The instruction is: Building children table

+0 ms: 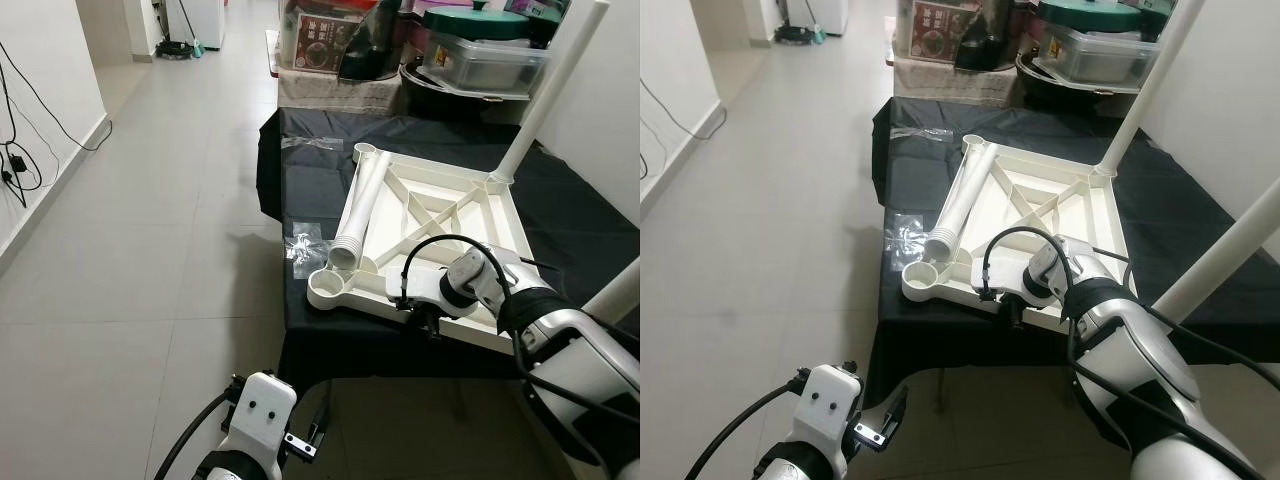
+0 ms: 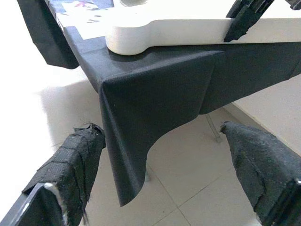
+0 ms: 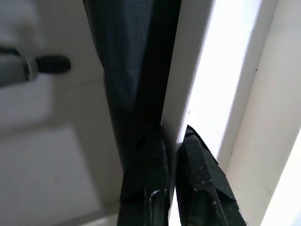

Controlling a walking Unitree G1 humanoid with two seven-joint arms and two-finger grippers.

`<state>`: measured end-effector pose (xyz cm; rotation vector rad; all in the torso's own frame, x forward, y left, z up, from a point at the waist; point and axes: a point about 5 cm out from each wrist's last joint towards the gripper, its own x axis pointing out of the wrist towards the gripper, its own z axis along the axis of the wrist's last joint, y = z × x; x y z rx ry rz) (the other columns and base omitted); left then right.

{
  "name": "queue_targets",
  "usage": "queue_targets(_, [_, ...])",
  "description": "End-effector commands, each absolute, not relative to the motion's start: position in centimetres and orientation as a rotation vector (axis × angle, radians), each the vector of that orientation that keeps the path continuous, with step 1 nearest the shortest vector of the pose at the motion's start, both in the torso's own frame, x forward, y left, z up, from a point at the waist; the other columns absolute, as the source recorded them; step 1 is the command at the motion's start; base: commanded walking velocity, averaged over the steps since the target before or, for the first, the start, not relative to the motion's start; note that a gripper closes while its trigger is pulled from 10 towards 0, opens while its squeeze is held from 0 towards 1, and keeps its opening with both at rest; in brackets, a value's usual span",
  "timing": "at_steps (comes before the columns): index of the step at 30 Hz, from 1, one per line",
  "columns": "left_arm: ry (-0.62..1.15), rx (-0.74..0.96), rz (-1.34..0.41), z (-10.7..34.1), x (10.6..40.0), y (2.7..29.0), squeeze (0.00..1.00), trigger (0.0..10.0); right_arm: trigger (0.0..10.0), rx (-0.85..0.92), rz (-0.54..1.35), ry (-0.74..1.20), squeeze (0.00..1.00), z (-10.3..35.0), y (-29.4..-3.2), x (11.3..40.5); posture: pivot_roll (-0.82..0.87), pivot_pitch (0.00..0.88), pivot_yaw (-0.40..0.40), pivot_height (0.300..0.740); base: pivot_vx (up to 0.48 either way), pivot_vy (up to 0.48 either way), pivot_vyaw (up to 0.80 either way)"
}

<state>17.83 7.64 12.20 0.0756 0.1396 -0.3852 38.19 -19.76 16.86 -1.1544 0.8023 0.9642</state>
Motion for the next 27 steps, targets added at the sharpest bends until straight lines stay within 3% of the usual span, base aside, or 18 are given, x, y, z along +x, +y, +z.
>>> queue_targets(1, [0.139,0.068,-0.383,12.4,17.8,7.5,0.0,10.0,0.0,-1.328,0.804,0.774,0.0,18.3,-21.5,38.9,0.01,0.073,-0.154,0.74,0.0,0.0,0.0])
queue_targets(13, [0.138,0.069,-0.385,12.5,17.8,7.4,0.0,10.0,0.0,-1.38,0.728,0.84,0.0,18.2,-23.1,38.7,0.0,0.072,-0.148,0.74,0.0,0.0,0.0])
queue_targets(14, [0.138,0.069,-0.385,12.5,17.9,7.4,0.0,10.0,8.1,-1.38,0.723,0.835,0.0,18.1,-23.1,38.8,0.0,0.071,-0.147,0.74,0.0,0.0,0.0])
queue_targets(15, [0.138,0.07,-0.385,12.5,17.9,7.4,0.0,10.0,10.0,-1.364,0.728,0.828,0.0,18.1,-22.8,38.8,0.01,0.07,-0.148,0.74,0.0,0.0,0.0])
queue_targets(16, [0.138,0.07,-0.385,12.5,17.9,7.4,0.0,10.0,10.0,-1.364,0.728,0.828,0.0,18.1,-22.8,38.8,0.01,0.07,-0.148,0.74,0.0,0.0,0.0])
queue_targets(17, [0.137,0.072,-0.384,12.5,17.9,7.5,0.0,10.0,10.0,-1.325,0.743,0.809,1.0,18.1,-22.3,38.9,0.01,0.07,-0.143,0.74,0.0,0.0,0.0])
queue_targets(24, [0.137,0.076,-0.381,12.4,18.0,7.7,0.0,10.0,10.0,-1.296,0.721,0.757,1.0,19.3,-21.9,39.4,0.01,0.063,-0.143,0.74,0.0,0.0,0.0])
queue_targets(25, [0.137,0.077,-0.381,12.4,18.1,7.7,0.0,10.0,10.0,-1.286,0.726,0.748,0.27,19.9,-22.0,39.4,0.01,0.058,-0.141,0.74,0.0,0.0,0.0])
queue_targets(26, [0.137,0.078,-0.38,12.4,18.2,7.8,0.0,10.0,10.0,-1.284,0.748,0.745,0.0,20.5,-22.2,39.4,0.01,0.052,-0.138,0.74,0.0,0.0,0.0])
queue_targets(27, [0.137,0.079,-0.38,12.3,18.2,7.8,0.0,10.0,10.0,-1.285,0.766,0.745,0.0,20.8,-22.3,39.4,0.01,0.051,-0.138,0.74,0.0,0.0,0.0])
